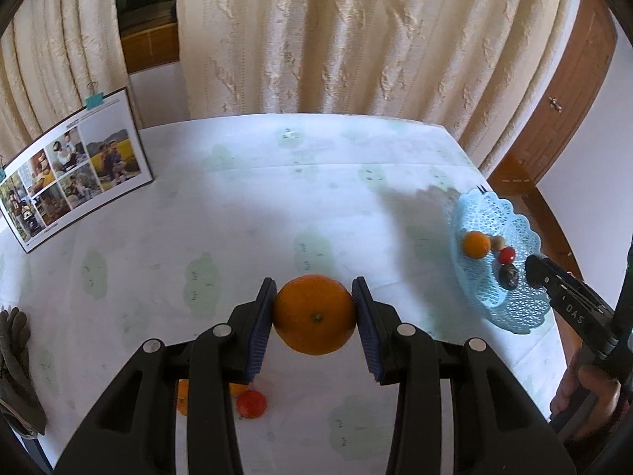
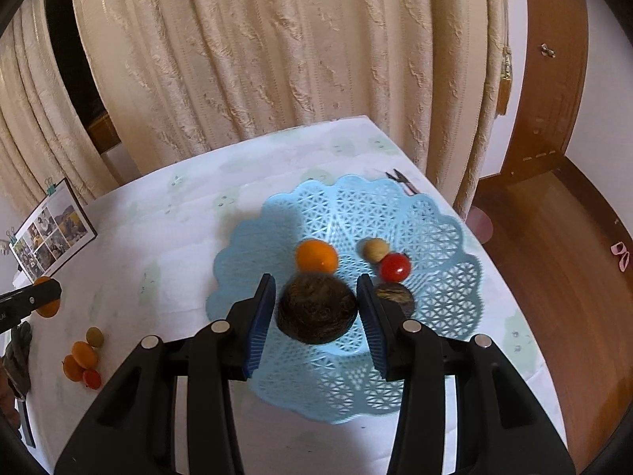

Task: Organize fruits
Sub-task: 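Place the dark fruit in the basket with the right tool while the left tool carries the orange, then lower the orange into the blue basket and open the left tool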

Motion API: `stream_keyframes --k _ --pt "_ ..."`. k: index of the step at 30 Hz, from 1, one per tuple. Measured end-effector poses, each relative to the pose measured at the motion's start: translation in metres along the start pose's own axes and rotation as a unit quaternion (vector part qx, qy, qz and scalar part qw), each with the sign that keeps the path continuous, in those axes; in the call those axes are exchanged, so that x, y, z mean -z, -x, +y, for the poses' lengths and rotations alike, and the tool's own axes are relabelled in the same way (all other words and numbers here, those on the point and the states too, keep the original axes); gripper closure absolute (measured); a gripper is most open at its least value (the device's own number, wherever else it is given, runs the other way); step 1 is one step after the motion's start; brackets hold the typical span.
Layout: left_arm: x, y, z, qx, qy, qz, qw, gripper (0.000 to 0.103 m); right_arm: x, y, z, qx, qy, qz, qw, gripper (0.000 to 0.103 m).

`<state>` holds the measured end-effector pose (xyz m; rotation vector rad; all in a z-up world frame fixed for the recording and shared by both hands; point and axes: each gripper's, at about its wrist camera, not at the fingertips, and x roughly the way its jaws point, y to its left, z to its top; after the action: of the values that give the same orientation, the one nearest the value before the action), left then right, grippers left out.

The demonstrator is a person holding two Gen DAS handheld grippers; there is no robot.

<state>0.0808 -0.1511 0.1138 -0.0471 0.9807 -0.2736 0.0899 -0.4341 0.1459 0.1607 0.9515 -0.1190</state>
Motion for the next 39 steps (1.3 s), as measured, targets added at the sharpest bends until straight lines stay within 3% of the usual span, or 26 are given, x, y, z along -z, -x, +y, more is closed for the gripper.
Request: stream_keyframes --k 3,5,29,31,33,35,39 --pt "0.0 0.0 -0.011 0.003 -0.005 -0.001 1.0 0.063 0.0 0.005 -0.009 -0.001 -0.006 -0.005 1.0 0.056" --pt "0.0 -0.001 -0.018 0.005 -0.008 -0.001 1.0 0.063 0.0 0.008 -0.014 -0.002 -0.011 -0.01 1.0 0.047" --pt "-0.009 -0.036 -0.15 0.089 -0.081 0.008 0.9926 0.063 0.035 0.04 -0.06 0.012 -0.033 -0.002 0.999 0.046" --pt "-0.011 -0.039 -0.156 0.1 -0.078 0.01 0.9919 0.057 0.037 0.04 -0.063 0.013 -0.036 0.0 0.999 0.046" --pt "-0.014 -0.039 -0.157 0.105 -0.071 0.008 0.9919 0.039 0.037 0.039 -0.064 0.014 -0.038 0.001 0.999 0.045" --pt "-0.017 -0.038 -0.157 0.107 -0.067 0.004 0.992 0.039 0.038 0.04 -0.066 0.013 -0.042 0.0 0.999 0.035" --pt "-0.019 -0.034 -0.147 0.096 -0.058 0.001 0.9937 0.039 0.036 0.038 -0.062 0.008 -0.04 -0.004 0.999 0.031"
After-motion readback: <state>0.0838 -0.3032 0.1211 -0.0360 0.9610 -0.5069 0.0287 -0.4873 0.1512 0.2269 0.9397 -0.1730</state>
